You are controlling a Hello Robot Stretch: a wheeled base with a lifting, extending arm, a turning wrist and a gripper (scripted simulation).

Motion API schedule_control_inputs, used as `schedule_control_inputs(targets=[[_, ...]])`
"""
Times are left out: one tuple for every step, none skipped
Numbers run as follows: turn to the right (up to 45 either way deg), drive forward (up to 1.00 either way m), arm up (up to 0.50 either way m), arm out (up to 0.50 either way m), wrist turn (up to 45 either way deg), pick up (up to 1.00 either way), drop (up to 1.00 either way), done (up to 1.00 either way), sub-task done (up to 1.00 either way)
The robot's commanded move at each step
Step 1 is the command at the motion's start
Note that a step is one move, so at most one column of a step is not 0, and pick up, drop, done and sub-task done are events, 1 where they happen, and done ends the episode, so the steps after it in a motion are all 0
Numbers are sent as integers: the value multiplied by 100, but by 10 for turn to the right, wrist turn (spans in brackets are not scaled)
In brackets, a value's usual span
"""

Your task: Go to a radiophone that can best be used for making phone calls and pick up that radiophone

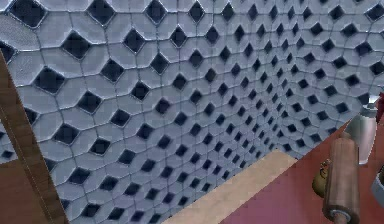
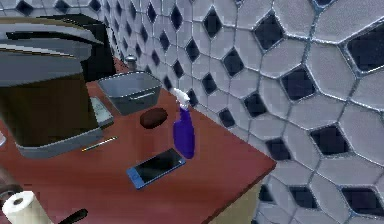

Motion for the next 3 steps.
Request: schedule_control_inputs(targets=[[0,0,50,0,0,0,0,0,0],[0,0,38,0,0,0,0,0,0],[0,0,0,14,0,0,0,0,0]])
